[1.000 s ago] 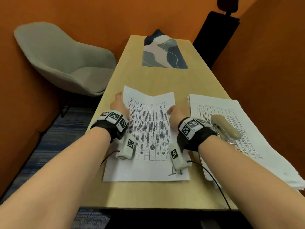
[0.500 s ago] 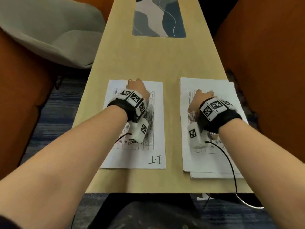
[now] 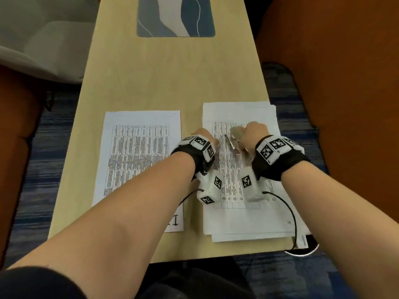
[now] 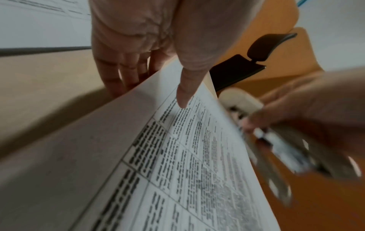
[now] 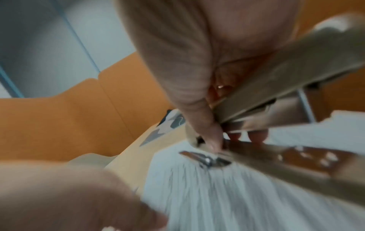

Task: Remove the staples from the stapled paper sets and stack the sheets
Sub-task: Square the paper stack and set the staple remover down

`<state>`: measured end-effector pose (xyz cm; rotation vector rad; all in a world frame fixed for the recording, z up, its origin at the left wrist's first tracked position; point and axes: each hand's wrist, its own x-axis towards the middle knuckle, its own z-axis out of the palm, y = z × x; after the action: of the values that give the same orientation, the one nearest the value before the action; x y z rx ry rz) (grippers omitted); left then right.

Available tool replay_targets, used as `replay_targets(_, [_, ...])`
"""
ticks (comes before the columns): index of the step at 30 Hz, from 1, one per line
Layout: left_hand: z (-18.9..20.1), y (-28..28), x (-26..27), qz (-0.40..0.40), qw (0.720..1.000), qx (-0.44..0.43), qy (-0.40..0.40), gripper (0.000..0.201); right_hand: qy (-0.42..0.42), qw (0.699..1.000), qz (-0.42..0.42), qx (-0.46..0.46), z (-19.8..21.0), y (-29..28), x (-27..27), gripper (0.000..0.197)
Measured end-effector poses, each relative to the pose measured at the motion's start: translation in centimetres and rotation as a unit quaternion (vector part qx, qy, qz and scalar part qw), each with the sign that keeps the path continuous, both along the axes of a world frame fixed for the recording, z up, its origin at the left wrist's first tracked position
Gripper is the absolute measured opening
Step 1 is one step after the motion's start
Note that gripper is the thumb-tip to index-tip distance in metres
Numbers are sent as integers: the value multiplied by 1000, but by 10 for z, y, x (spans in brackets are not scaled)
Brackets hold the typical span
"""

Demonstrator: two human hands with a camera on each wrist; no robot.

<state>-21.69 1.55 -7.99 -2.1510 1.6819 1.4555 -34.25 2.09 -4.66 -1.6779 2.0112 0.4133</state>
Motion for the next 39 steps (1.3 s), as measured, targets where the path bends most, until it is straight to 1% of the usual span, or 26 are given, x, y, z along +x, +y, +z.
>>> replay_targets(1, [-2,-3,-2,3,1000,-2,-9,24,-18,998,-34,-45,6,-13,-5,27])
replay_targets(2, [-3,-5,-2,9,1000,-10,-16,27,-25,995,-44,-83,12,-29,-9,29])
replay_targets(4, [-5,-13,-3,16,1000,-5,-27,16,-30,990,-18,-134,18,-63,-16,39])
replay_targets(5, [-6,-18,-4,28,999,6,-30,25,-26,989,6,-147,21,-79,-18,44])
replay_targets(6, [-7,-24,-3,35,999,8,-26,33,-19,988,30,-149,21,-95,-19,49])
replay_targets(7, [-6,-29,-3,42,999,12,-26,36,-10,988,53,-143,19,-109,-20,54])
replay_targets(10, [-4,-44,-4,49,998,1,-30,39,25,989,111,-96,3,-140,-19,62])
replay_targets(13, [-10,-53,-6,47,998,-4,-46,38,25,988,135,-69,-16,-159,-17,61])
replay_targets(15, [-14,-56,-5,52,997,3,-48,36,20,989,137,-49,-28,-166,-16,57])
replay_targets(18, [-19,-58,-2,63,997,12,-36,32,10,988,142,-55,-38,-172,-17,50])
replay_targets(20, [-18,-56,-2,73,997,19,-31,34,-8,991,119,-63,-41,-169,-19,48])
replay_targets(23, [-14,-49,-4,93,995,11,-26,36,-17,988,74,-135,-37,-152,-26,51])
replay_targets(25, [-8,-43,-6,94,995,2,-29,36,-19,986,16,-166,-31,-132,-37,57])
replay_targets(26, [-5,-40,-8,93,995,-4,-33,36,-26,985,-29,-166,-28,-120,-44,63])
replay_targets(28, [1,-34,-11,79,996,1,-48,33,-52,980,-126,-142,-24,-92,-60,72])
replay_targets(30, [6,-26,-14,61,996,10,-66,34,-52,979,-179,-77,-25,-61,-75,78])
replay_targets(32, [12,-17,-20,42,996,26,-78,38,-49,979,-197,-8,-34,-30,-87,80])
replay_targets(33, [11,-13,-23,34,996,30,-79,39,-57,977,-206,9,-41,-17,-91,80])
replay_targets(35, [12,-4,-25,0,994,58,-94,35,-64,973,-220,17,-53,4,-97,84])
replay_targets(37, [12,1,-25,-10,994,61,-87,27,-64,972,-227,15,-60,16,-100,89])
replay_targets(38, [11,2,-25,-33,994,61,-89,25,-68,970,-233,15,-61,19,-101,91])
replay_targets(39, [13,3,-27,-34,993,77,-83,29,-72,969,-237,13,-62,19,-102,92])
